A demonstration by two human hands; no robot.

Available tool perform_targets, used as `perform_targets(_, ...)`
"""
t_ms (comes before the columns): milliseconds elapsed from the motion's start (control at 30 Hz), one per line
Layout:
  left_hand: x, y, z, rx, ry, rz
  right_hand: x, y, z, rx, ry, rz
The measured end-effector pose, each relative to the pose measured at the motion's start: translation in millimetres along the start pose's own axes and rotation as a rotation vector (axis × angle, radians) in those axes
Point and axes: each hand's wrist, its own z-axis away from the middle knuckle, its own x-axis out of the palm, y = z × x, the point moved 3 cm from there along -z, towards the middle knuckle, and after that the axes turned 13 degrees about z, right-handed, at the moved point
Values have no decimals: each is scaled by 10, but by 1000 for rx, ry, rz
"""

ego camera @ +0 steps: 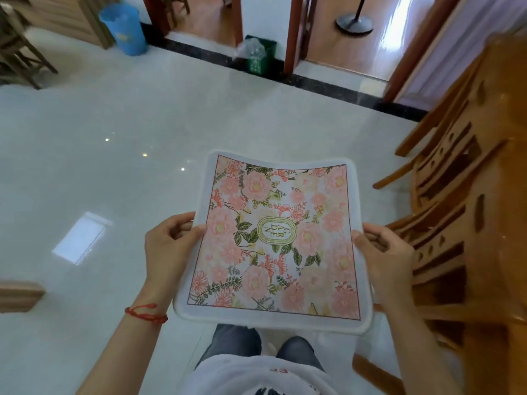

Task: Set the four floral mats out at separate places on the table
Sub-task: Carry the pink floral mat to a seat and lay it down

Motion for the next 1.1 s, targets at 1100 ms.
perform_targets(1100,3068,847,-2168,66,-277,-15,-340,-71,-3054,185,199,-69)
